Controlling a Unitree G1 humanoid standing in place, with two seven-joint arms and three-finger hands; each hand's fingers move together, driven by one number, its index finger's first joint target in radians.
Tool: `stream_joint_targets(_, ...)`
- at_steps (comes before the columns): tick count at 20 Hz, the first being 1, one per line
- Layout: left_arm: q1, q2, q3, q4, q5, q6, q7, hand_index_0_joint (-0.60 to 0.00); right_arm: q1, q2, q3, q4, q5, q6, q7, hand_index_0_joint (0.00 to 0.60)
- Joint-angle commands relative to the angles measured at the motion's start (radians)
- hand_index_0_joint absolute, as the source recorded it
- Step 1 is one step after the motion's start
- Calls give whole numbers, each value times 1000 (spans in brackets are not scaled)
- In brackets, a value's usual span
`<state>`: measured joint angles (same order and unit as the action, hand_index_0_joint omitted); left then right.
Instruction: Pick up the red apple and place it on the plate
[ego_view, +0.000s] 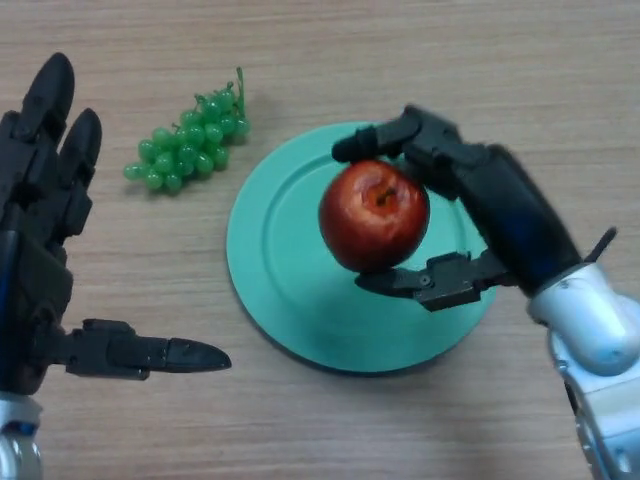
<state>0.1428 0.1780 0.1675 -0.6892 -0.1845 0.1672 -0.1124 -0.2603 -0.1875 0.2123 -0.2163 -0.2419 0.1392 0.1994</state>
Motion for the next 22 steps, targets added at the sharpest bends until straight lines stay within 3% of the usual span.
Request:
stream_joint_targets(1,-2,24,44,-54,-18,-140,-26,0,-71,-3,3,59,8,-217,-106,600)
stream_joint_targets(6,23,13,49,-37,-5,-186,-12,0,-162,-3,13,349,-109,-304,-276,600)
stream_joint_targets(9,32,12,68,-42,-6,-195,-1,0,-172,-3,17,364,-112,-305,-298,600)
stream_joint_targets(12,35,12,70,-44,-4,-192,4,0,-173,-3,18,344,-126,-294,-290,250)
stream_joint_targets(13,35,12,71,-50,2,-186,8,0,-168,-3,18,298,-114,-260,-271,100)
stream_joint_targets(14,35,12,72,-58,8,-176,11,0,-159,-3,15,208,-77,-189,-238,3)
stream_joint_targets(18,13,16,62,-83,44,-126,9,0,-116,-3,-72,-136,55,66,-97,0)
stream_joint_targets(22,-14,21,42,-105,49,-106,6,0,-61,-19,-208,-434,195,216,-22,0)
